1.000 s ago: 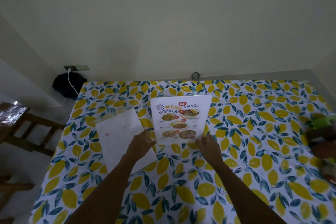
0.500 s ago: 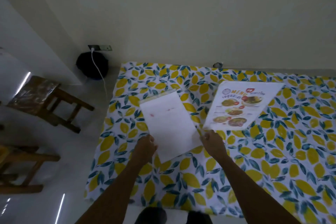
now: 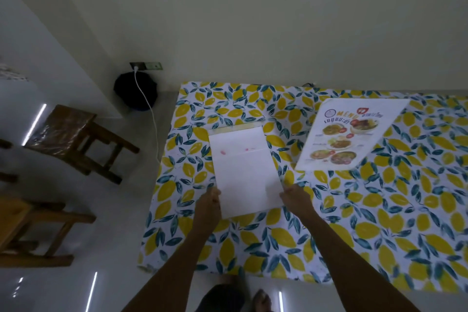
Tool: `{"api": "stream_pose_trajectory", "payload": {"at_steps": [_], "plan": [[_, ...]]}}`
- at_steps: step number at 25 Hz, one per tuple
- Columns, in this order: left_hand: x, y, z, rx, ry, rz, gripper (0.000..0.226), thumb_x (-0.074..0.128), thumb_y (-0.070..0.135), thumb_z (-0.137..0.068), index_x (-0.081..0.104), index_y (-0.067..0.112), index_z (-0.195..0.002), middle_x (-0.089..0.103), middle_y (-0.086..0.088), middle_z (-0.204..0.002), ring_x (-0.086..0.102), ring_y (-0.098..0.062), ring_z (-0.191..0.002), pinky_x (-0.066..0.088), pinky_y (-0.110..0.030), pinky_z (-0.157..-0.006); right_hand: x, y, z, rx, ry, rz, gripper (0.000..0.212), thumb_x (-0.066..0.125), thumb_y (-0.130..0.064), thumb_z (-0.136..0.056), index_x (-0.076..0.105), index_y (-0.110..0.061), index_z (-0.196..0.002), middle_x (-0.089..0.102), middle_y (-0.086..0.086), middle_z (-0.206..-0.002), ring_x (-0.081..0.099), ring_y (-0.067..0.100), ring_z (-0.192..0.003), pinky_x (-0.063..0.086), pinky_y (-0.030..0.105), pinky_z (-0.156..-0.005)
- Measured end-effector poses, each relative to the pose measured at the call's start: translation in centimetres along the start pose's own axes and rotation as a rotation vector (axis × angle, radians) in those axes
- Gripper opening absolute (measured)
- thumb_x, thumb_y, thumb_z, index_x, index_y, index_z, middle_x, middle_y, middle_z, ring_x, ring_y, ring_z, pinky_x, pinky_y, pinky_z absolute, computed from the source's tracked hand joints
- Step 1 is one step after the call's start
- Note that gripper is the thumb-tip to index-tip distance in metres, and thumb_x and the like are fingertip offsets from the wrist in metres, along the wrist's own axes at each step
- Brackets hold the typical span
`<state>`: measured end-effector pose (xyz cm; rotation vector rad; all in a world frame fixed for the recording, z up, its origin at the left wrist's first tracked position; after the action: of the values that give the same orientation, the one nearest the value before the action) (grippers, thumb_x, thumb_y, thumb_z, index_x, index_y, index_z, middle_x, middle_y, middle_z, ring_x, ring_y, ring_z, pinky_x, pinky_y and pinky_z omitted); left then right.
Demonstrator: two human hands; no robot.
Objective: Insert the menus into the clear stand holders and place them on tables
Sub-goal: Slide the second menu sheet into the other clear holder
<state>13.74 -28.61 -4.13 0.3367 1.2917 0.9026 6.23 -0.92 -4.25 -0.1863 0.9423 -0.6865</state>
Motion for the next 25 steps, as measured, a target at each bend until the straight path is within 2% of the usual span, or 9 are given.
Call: {"api": "stream_pose_trajectory", "payload": {"at_steps": [3, 7, 9, 10, 12, 15, 17, 19, 25], "plan": [[-1.9, -0.8, 1.0, 0.017, 0.043, 0.08, 0.028, 0.046, -0.002, -0.092, 0.068, 0.009, -0.107, 0.071, -0.01, -0.088, 0.066, -0.021, -0.08, 0.054, -0.037, -0.073, -0.4, 0.0, 2.5, -0.109, 0.023, -0.006, 0.039, 0.053, -0.011, -0.086, 0.06, -0.01, -0.124, 0.066, 0.013, -0.118, 0.065, 0.035, -0.104, 0.046, 0.031, -0.078], [-4.2, 0.0, 4.3, 0.127, 0.088, 0.138, 0.025, 0.055, -0.001, -0.089, 0.072, 0.01, -0.104, 0.068, -0.001, -0.074, 0.062, 0.0, -0.064, 0.049, -0.017, -0.061, -2.5, 0.5, 6.5, -0.345, 0.086, -0.027, 0.036, 0.049, -0.033, -0.097, 0.069, -0.017, -0.122, 0.071, 0.011, -0.122, 0.07, 0.032, -0.098, 0.053, 0.032, -0.079], [-5.4, 0.3, 6.5, 0.191, 0.154, 0.17, 0.017, 0.06, 0.01, -0.09, 0.073, 0.013, -0.1, 0.071, -0.004, -0.081, 0.066, -0.002, -0.074, 0.051, -0.017, -0.067, -3.6, 1.0, 8.4, -0.401, 0.075, -0.078, 0.029, 0.056, -0.017, -0.096, 0.071, -0.012, -0.12, 0.072, 0.011, -0.12, 0.07, 0.03, -0.101, 0.056, 0.037, -0.083], [-5.8, 0.4, 7.4, 0.228, 0.183, 0.15, 0.015, 0.062, 0.012, -0.091, 0.074, 0.012, -0.099, 0.072, -0.006, -0.082, 0.066, 0.001, -0.077, 0.05, -0.012, -0.067, -4.1, 1.5, 9.3, -0.417, 0.064, -0.12, 0.035, 0.058, -0.002, -0.088, 0.072, -0.011, -0.12, 0.072, 0.01, -0.119, 0.07, 0.027, -0.102, 0.056, 0.034, -0.081], [-6.6, 0.8, 8.6, 0.281, 0.192, 0.124, 0.012, 0.065, 0.011, -0.091, 0.074, 0.009, -0.1, 0.072, -0.009, -0.082, 0.064, 0.007, -0.078, 0.046, -0.007, -0.067, -4.8, 2.4, 11.1, -0.447, 0.054, -0.168, 0.045, 0.06, 0.007, -0.081, 0.073, -0.012, -0.119, 0.074, 0.007, -0.116, 0.069, 0.018, -0.097, 0.051, 0.02, -0.073], [-7.4, 1.7, 10.3, 0.253, 0.142, 0.215, 0.017, 0.069, 0.02, -0.088, 0.075, 0.015, -0.103, 0.075, -0.006, -0.095, 0.069, -0.004, -0.087, 0.055, -0.021, -0.077, -6.3, 3.2, 13.5, -0.488, 0.088, -0.272, 0.034, 0.068, 0.0, -0.084, 0.075, -0.015, -0.114, 0.076, 0.008, -0.109, 0.071, 0.019, -0.09, 0.056, 0.028, -0.075], [-8.2, 2.8, 11.4, 0.246, 0.178, 0.186, 0.016, 0.071, 0.017, -0.086, 0.076, 0.018, -0.102, 0.076, 0.0, -0.099, 0.07, -0.007, -0.088, 0.054, -0.014, -0.074, -7.5, 2.9, 14.6, -0.51, 0.104, -0.324, 0.028, 0.071, -0.006, -0.086, 0.076, -0.015, -0.112, 0.076, 0.011, -0.104, 0.07, 0.018, -0.082, 0.059, 0.038, -0.079], [-9.0, 4.3, 12.0, 0.252, 0.203, 0.227, 0.016, 0.073, 0.016, -0.085, 0.077, 0.019, -0.1, 0.076, 0.002, -0.1, 0.071, -0.008, -0.088, 0.056, -0.017, -0.075, -8.8, 2.3, 15.2, -0.554, 0.121, -0.333, 0.023, 0.07, -0.013, -0.089, 0.077, -0.017, -0.11, 0.077, 0.011, -0.096, 0.071, 0.024, -0.08, 0.059, 0.046, -0.081], [-12.0, 8.4, 11.6, 0.357, 0.29, 0.119, 0.016, 0.07, 0.03, -0.087, 0.077, 0.02, -0.097, 0.072, 0.01, -0.09, 0.066, 0.003, -0.081, 0.051, -0.014, -0.073, -12.2, -0.3, 15.9, -0.687, 0.163, -0.308, 0.018, 0.068, -0.029, -0.092, 0.078, -0.021, -0.105, 0.078, 0.006, -0.086, 0.074, 0.025, -0.078, 0.061, 0.043, -0.077]]}}
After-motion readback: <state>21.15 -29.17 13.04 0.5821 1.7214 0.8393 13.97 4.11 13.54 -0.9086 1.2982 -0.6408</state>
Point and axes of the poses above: each hand's wrist, its own z-axis away from the middle knuckle, its own x-axis out of the palm, y = z × x, the point moved 5 cm from there along -z, towards the middle knuckle
